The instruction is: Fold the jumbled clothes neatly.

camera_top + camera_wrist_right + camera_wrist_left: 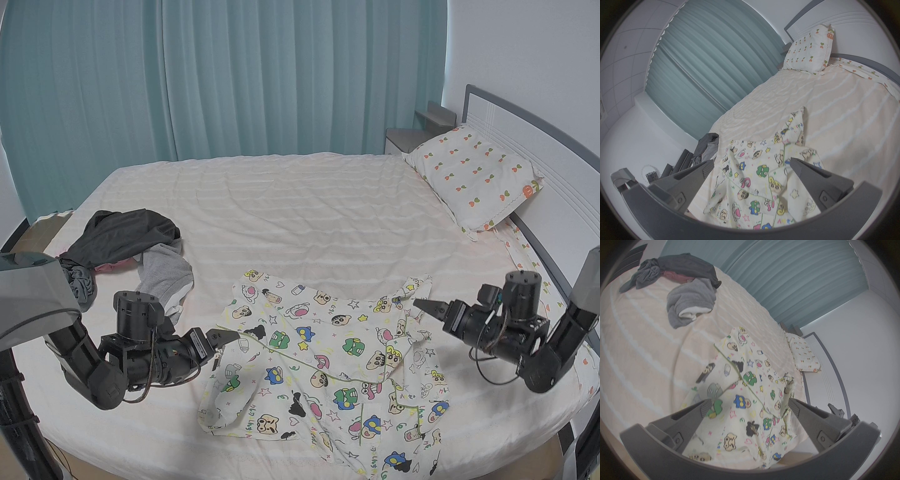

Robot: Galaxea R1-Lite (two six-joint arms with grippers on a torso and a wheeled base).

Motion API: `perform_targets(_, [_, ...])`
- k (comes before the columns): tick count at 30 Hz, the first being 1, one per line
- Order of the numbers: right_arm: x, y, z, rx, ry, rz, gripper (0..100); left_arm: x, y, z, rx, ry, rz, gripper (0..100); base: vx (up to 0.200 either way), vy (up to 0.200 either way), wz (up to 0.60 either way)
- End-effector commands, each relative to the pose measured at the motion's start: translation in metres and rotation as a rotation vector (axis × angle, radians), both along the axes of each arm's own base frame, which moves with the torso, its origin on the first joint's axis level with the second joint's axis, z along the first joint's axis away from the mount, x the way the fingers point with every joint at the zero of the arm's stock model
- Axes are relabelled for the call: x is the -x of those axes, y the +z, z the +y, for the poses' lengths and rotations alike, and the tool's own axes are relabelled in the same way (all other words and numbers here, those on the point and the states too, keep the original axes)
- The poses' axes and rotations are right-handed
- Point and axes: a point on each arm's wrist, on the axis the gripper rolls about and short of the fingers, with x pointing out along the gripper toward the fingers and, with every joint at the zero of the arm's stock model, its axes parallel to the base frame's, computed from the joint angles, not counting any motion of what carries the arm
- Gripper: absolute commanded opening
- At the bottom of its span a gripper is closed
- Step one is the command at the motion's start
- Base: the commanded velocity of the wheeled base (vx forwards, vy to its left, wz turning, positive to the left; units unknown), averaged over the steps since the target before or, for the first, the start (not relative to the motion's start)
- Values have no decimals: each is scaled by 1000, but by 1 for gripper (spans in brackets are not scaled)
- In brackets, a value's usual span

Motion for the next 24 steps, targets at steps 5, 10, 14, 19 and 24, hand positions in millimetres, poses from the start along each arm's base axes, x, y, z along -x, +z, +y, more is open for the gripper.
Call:
perform_targets(5, [60,-22,3,-37,95,116,100,38,-11,-5,2,-58,85,100,0,0,0])
perform_targets(10, [61,-24,-1,-29,81,127,100,38,-15,-8,-10,-68,94,100,0,0,0])
perform_targets(14, [62,-24,-2,-25,82,127,100,37,-20,-9,-20,-69,111,100,0,0,0])
perform_targets(19, [63,-22,-1,-25,84,120,100,25,-38,-15,-104,9,116,100,0,0,0])
perform_targets(24, [63,-22,-1,-24,84,120,100,25,-46,-21,-135,10,133,100,0,0,0])
